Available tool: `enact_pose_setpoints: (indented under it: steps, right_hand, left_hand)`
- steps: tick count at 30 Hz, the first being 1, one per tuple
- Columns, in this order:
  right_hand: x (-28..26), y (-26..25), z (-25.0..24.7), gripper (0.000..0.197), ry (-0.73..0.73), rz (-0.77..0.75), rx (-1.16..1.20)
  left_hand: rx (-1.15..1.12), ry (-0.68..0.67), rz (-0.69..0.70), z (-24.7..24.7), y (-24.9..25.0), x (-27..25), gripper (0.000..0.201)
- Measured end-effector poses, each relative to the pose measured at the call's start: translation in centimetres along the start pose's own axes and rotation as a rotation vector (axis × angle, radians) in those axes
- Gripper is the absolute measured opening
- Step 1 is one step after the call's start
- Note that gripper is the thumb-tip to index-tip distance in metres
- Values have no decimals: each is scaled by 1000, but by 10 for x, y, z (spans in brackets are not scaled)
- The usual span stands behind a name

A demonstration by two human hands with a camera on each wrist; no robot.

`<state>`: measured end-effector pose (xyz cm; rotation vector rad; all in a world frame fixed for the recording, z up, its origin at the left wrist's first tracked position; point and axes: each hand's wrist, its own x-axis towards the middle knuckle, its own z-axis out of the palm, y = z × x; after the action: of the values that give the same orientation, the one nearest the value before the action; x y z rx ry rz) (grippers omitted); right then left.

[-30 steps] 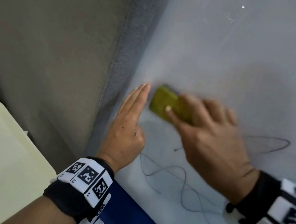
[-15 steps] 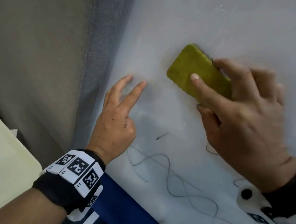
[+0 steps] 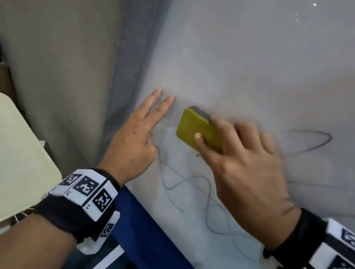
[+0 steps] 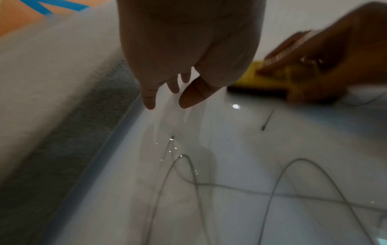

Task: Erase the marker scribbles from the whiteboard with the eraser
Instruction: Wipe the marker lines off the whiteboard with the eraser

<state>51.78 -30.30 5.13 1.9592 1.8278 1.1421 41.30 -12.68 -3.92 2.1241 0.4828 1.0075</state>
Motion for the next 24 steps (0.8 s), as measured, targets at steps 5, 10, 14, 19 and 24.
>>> enact_pose_setpoints:
  steps: [5, 10, 14, 19, 24]
  right_hand:
    - [0, -15, 13, 43, -142, -99, 43]
    - [35, 7, -4, 45, 92, 141, 57]
    - [16, -33, 30, 40, -10, -4, 11]
    - [27, -26, 30, 45, 12, -7, 48]
    - [31, -46, 46, 43, 16, 38, 24]
  left_hand:
    - [20, -111, -24, -9, -24, -7, 99]
    - [-36, -119, -56, -6, -36, -12, 99]
    - [-75, -85, -40, 3, -41, -17, 98]
    - [-94, -81, -44, 12, -50, -26, 96]
    - [-84, -102, -120, 18, -68, -38, 95]
